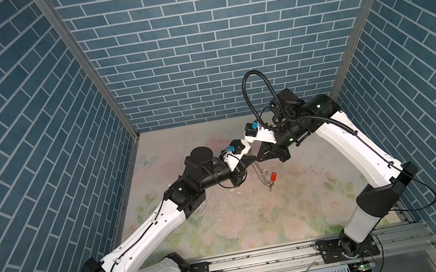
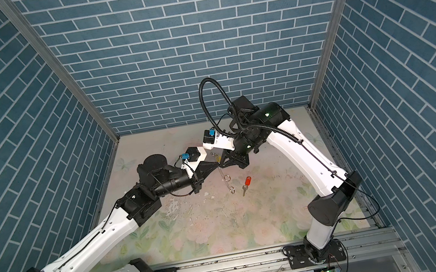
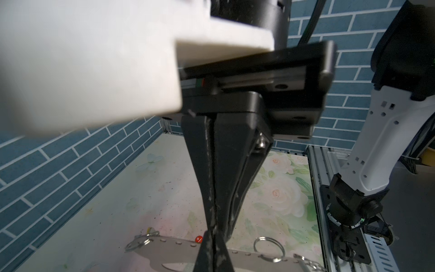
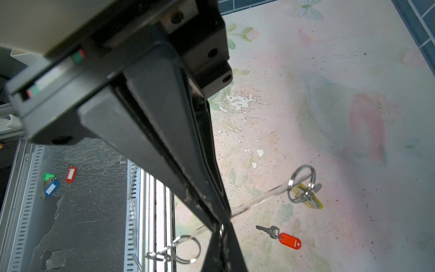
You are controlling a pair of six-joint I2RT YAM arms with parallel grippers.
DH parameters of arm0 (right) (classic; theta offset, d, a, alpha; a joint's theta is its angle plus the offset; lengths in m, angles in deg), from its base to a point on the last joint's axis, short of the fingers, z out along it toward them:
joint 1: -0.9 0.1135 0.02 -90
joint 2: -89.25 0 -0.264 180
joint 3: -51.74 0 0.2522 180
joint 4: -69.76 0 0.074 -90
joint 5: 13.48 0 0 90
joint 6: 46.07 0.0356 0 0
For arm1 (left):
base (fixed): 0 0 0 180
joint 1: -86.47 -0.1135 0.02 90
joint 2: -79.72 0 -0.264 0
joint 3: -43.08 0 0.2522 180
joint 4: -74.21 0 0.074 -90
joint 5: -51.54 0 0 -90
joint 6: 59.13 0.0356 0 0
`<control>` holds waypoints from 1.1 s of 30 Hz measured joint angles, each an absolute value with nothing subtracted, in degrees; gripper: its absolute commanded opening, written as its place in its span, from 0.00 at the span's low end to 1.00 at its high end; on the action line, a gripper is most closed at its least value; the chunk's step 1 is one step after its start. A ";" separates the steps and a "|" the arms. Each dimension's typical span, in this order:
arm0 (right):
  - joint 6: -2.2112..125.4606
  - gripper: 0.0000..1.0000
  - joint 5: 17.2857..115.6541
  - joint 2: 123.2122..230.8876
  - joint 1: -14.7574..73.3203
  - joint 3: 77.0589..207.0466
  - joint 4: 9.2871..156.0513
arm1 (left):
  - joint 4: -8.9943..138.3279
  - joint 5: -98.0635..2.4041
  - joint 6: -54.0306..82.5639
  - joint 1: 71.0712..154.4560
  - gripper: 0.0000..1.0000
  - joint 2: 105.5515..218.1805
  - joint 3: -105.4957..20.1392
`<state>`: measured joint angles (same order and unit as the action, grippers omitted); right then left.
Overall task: Put the keys on the keyring
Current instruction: 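Open right gripper off the plate and move it toward the red-tag key, then lower right gripper onto the red-tag key and grasp it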
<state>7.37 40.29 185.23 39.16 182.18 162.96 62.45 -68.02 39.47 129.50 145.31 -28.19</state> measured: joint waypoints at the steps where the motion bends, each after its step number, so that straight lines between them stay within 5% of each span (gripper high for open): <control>1: 7.37 0.00 40.21 185.02 39.16 182.07 162.89 | 62.73 -68.13 39.47 129.50 0.00 145.13 -28.02; 4: 7.46 0.01 40.21 184.27 39.14 181.27 161.91 | 64.09 -68.11 39.30 129.52 0.00 144.56 -27.12; 10: 10.45 0.25 40.88 178.87 38.04 173.07 153.25 | 66.82 -66.51 39.12 129.81 0.00 141.94 -22.71; 20: 23.63 0.34 51.97 163.49 35.81 155.50 132.07 | 70.73 -62.93 38.99 129.81 0.00 140.15 -18.84; 22: 27.89 0.45 55.20 162.50 35.81 152.30 127.90 | 72.24 -62.16 38.77 129.85 0.00 139.95 -17.86; 33: 53.51 0.39 68.14 165.02 35.20 127.87 107.31 | 78.10 -56.00 36.55 130.18 0.00 138.18 -12.94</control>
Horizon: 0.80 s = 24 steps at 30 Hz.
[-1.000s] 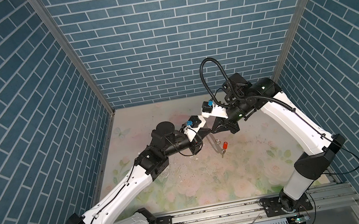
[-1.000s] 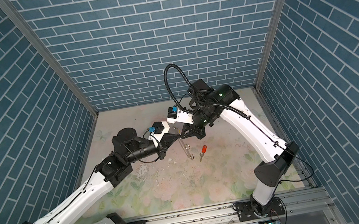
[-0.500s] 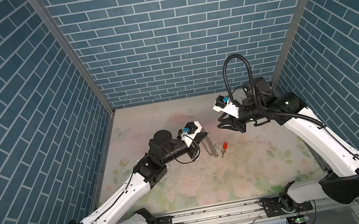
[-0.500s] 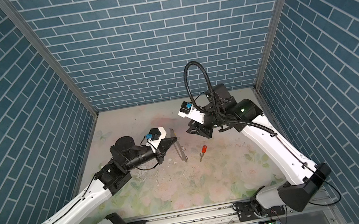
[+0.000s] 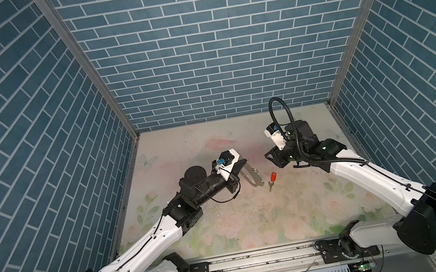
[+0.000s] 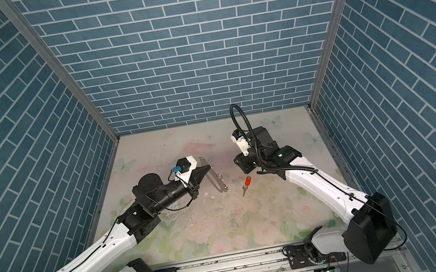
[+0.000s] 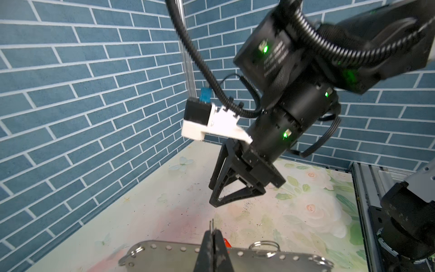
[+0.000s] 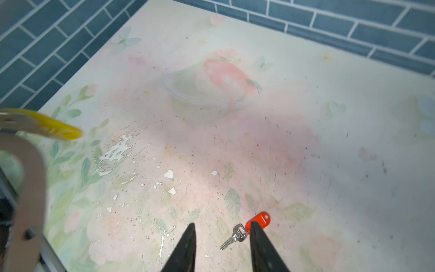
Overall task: Put the keys on the keyring
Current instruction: 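Lower right gripper onto the red-tag key and grasp it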
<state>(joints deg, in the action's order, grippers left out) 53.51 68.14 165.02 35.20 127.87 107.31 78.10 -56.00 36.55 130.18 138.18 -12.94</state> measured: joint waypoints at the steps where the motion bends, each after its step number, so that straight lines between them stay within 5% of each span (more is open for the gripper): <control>1: 55.43 0.39 69.30 165.80 35.20 126.34 106.00 | 78.34 -55.93 36.30 130.24 0.00 138.18 -12.81; 24: 78.27 0.36 84.62 177.21 40.93 112.46 92.14 | 79.50 -55.21 33.88 131.25 0.00 137.81 -9.55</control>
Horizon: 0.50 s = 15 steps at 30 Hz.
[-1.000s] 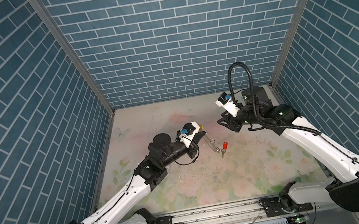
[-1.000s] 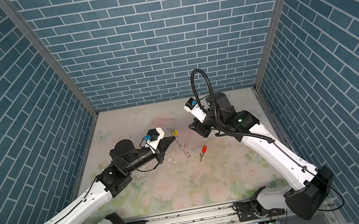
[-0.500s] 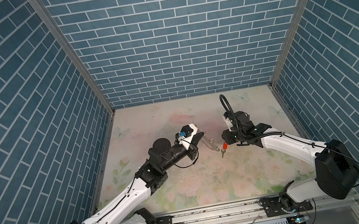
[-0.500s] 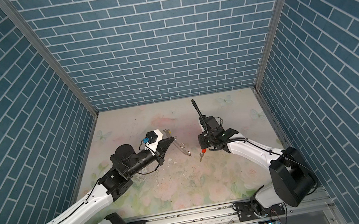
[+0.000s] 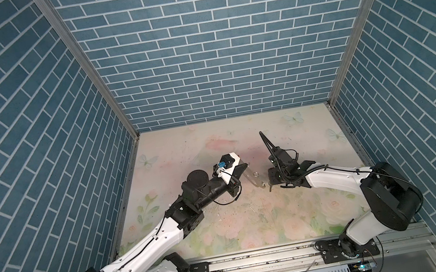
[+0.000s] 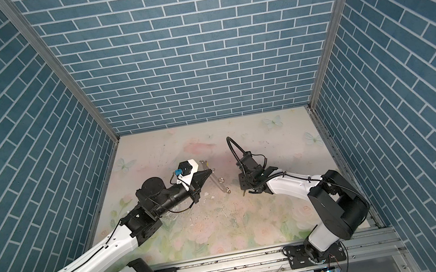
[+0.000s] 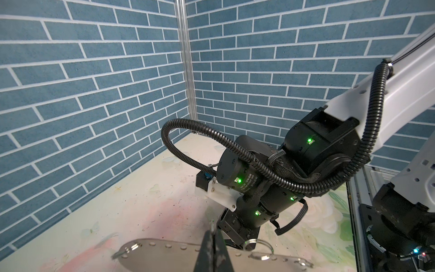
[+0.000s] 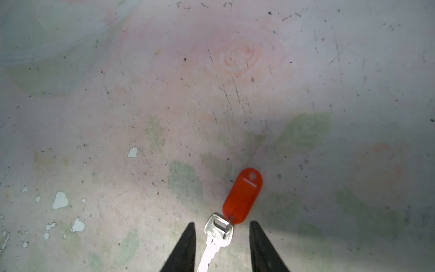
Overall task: Put the keys on the keyring
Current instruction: 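Lower right gripper onto the red-tag key and grasp it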
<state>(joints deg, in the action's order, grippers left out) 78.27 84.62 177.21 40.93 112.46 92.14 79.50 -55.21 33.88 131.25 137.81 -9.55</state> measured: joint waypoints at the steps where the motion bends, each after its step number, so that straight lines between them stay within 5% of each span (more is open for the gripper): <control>1: 78.58 0.34 84.84 177.52 41.13 112.46 92.01 | 79.28 -55.21 33.83 131.25 0.00 137.81 -9.46; 15: 81.27 0.22 85.71 181.32 42.11 112.46 91.92 | 79.19 -55.26 33.64 131.29 0.00 135.93 -9.20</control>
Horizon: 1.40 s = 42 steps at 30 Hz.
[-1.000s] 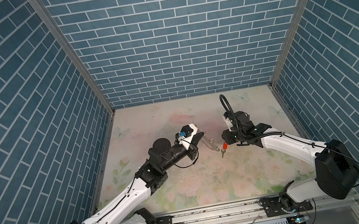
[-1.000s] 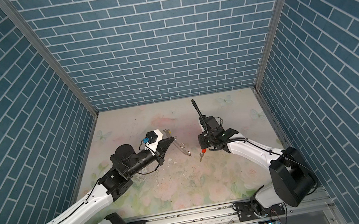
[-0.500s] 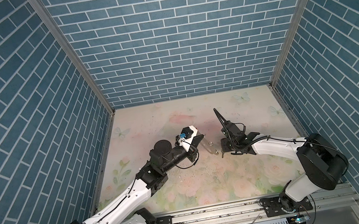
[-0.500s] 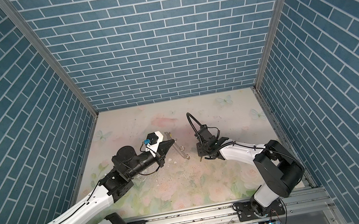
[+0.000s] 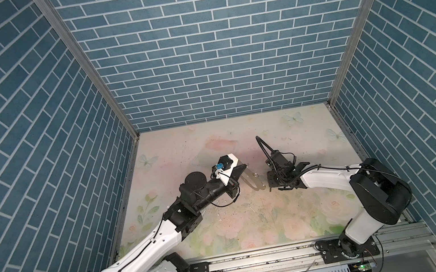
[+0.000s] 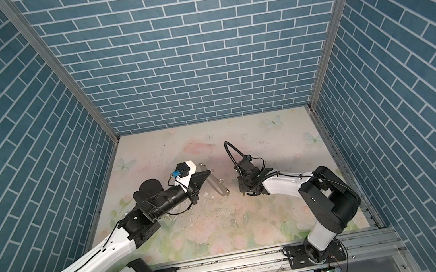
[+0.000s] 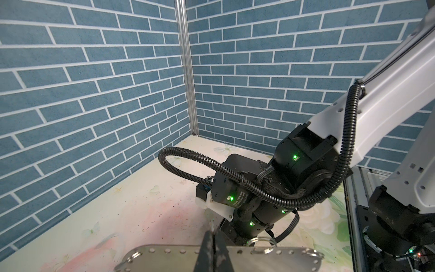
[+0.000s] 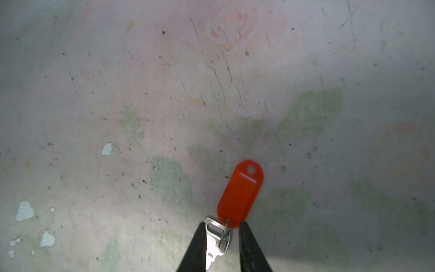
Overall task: Put the keys on the keyring
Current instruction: 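Lower right gripper onto the red-tag key and grasp it, then lift the red-tag key with right gripper toward the plate in left gripper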
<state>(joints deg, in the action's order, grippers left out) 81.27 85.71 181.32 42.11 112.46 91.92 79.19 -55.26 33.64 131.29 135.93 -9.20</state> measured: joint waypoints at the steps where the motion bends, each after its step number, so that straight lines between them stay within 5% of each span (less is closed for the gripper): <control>1: 81.27 0.22 85.71 181.52 42.11 112.46 91.90 | 79.17 -55.28 33.64 131.29 0.00 135.93 -9.20; 18: 81.55 0.11 85.28 182.94 42.13 112.46 91.62 | 79.12 -55.65 33.66 131.29 0.00 135.93 -9.20; 27: 81.66 0.18 84.64 182.94 42.15 112.46 91.62 | 78.47 -55.82 33.66 131.29 0.00 135.91 -9.20; 42: 81.75 0.13 84.29 182.68 42.63 111.48 91.66 | 78.25 -56.35 33.66 131.29 0.00 135.69 -9.20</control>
